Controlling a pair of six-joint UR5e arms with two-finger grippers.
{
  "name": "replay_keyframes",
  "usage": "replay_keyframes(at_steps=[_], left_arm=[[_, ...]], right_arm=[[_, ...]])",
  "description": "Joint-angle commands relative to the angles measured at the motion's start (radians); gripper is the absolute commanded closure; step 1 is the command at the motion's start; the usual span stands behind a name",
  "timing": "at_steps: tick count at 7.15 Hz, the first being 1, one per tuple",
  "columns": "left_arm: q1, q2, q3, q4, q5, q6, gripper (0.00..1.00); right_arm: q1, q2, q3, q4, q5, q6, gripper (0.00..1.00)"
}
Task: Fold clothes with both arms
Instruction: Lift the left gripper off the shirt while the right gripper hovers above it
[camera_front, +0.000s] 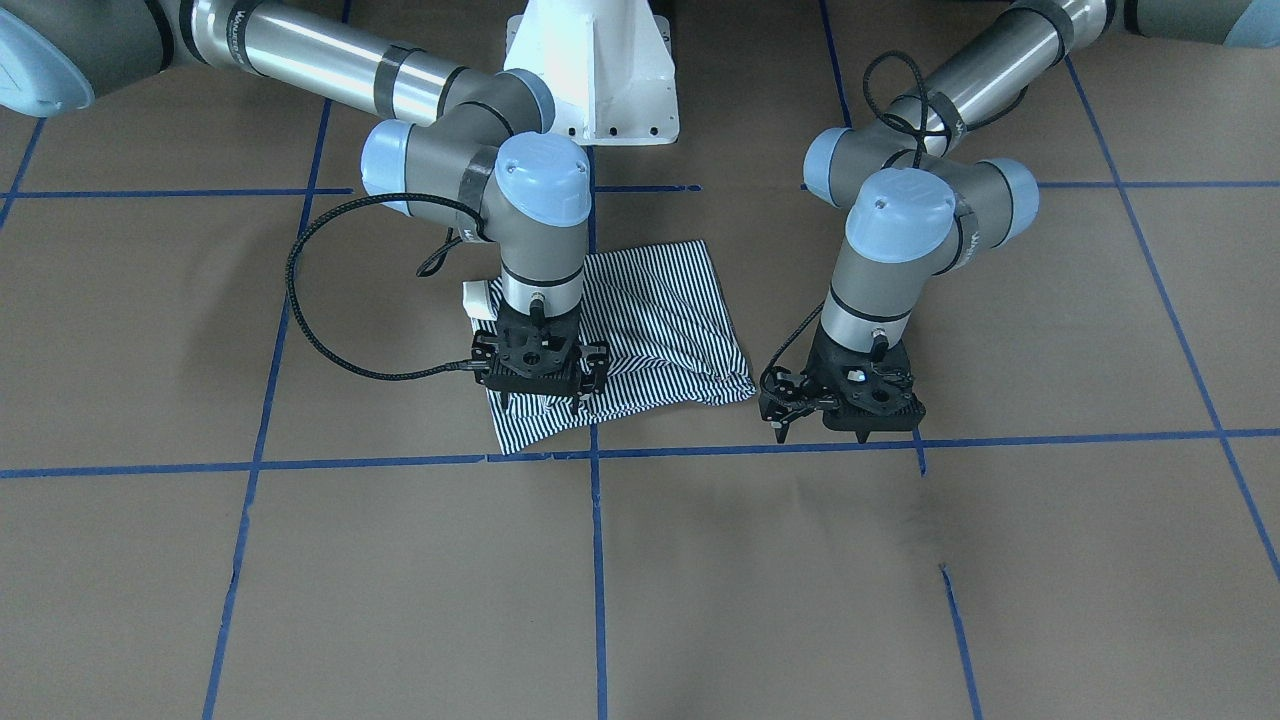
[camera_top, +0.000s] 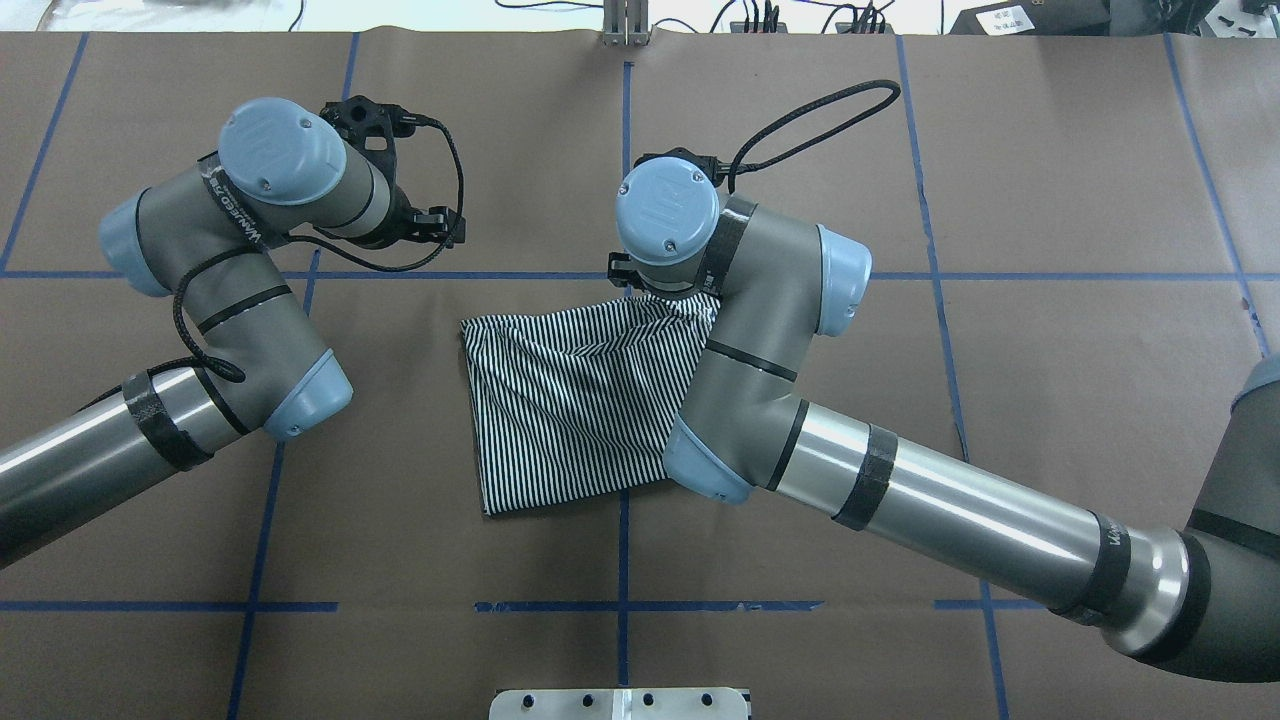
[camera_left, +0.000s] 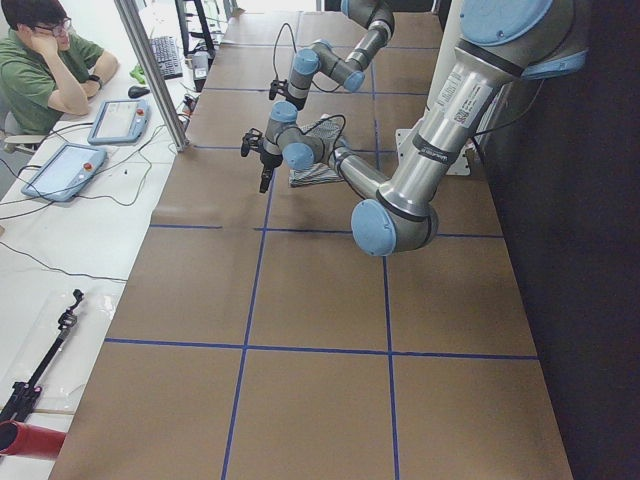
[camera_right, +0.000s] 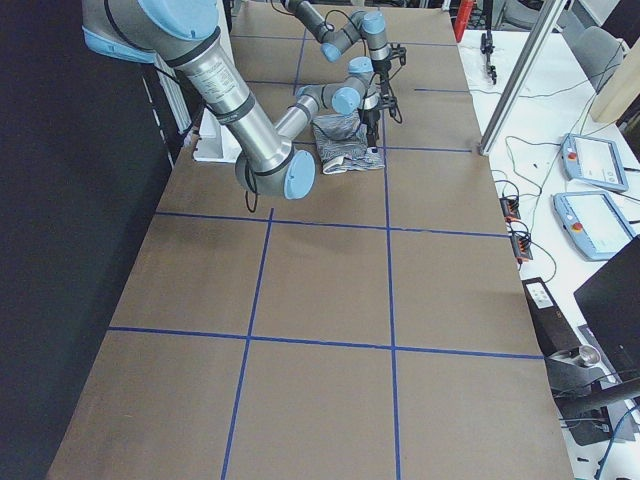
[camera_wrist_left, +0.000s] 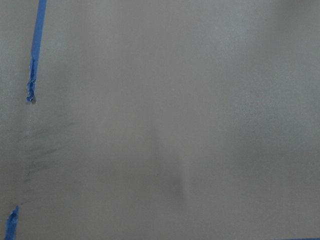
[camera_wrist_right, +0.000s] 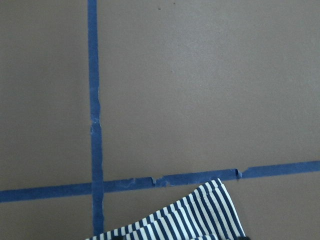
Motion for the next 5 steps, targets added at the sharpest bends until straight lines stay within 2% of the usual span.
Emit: replay_keyframes(at_steps=[1,5], left_arm=[[0.000,0.002,0.000,-0.002,0.000,-0.003,0.00],[0.000,0.002,-0.003,-0.002,0.000,-0.010,0.00]], right_arm=[[-0.004,-0.019,-0.010,0.036,-0.011,0.005,0.26],[-0.019,-0.034,-0.010,0.041,-0.013,0.017,0.35]])
